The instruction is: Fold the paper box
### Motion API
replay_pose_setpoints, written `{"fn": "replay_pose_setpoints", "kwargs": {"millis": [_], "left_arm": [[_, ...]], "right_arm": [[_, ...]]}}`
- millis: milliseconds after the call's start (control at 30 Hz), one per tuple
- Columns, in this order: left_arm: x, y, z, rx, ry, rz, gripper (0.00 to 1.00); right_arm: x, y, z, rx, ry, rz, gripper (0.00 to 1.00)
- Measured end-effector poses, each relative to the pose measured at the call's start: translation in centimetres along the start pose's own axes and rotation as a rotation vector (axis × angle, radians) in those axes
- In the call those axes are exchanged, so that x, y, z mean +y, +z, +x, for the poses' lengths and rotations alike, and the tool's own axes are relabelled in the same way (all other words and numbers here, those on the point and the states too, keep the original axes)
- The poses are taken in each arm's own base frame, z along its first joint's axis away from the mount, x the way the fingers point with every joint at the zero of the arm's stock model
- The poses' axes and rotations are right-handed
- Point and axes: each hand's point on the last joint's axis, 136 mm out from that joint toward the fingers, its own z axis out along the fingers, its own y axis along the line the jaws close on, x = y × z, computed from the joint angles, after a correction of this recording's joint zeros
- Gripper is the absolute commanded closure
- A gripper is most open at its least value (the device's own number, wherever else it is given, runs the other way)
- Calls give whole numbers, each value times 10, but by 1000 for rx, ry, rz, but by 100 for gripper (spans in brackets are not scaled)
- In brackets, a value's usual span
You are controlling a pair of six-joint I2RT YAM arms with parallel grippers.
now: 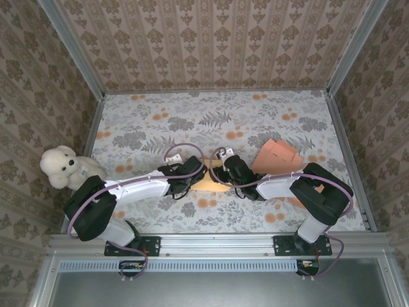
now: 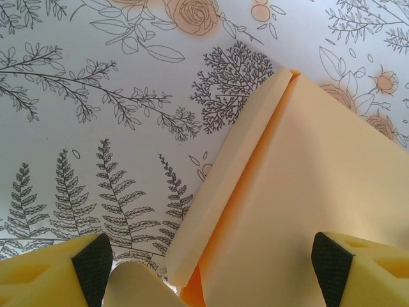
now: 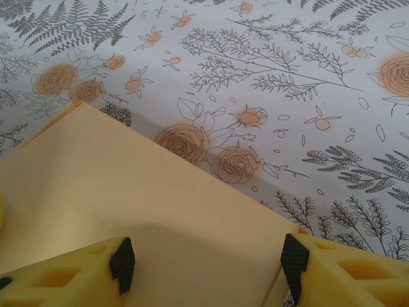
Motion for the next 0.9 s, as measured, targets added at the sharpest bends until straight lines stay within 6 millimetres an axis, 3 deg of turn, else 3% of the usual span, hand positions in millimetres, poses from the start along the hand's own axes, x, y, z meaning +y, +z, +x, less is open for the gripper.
{"fn": "replay_pose_setpoints", "kwargs": {"millis": [900], "left_arm": [[-23, -3, 27, 68, -107, 80, 17]], "right_arm": [[1, 13, -10, -75, 116, -20, 36]]}}
